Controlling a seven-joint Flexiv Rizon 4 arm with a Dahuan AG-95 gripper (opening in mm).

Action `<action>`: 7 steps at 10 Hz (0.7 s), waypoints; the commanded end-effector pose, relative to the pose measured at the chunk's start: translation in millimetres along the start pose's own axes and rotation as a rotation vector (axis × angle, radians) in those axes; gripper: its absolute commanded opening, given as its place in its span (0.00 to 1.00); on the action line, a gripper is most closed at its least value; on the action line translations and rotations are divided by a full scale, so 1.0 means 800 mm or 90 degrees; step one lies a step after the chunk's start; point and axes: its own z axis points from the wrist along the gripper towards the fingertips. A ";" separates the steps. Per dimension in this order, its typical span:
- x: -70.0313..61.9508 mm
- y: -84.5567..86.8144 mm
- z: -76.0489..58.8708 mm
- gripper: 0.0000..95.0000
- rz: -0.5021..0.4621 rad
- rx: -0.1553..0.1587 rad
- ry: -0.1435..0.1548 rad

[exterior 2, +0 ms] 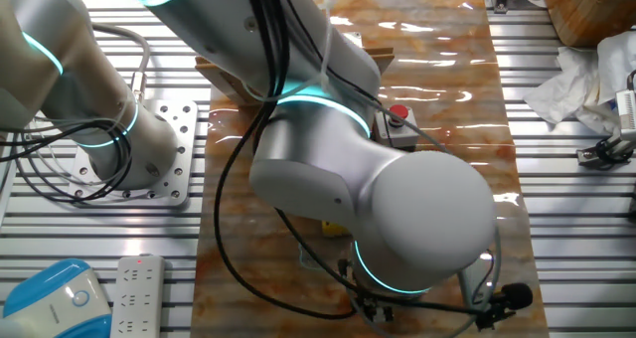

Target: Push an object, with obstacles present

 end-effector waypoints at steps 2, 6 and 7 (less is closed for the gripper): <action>-0.010 0.002 0.000 0.00 0.069 -0.035 0.007; -0.024 0.018 0.009 0.00 0.075 -0.029 0.006; -0.025 0.018 0.009 0.00 0.071 -0.029 0.007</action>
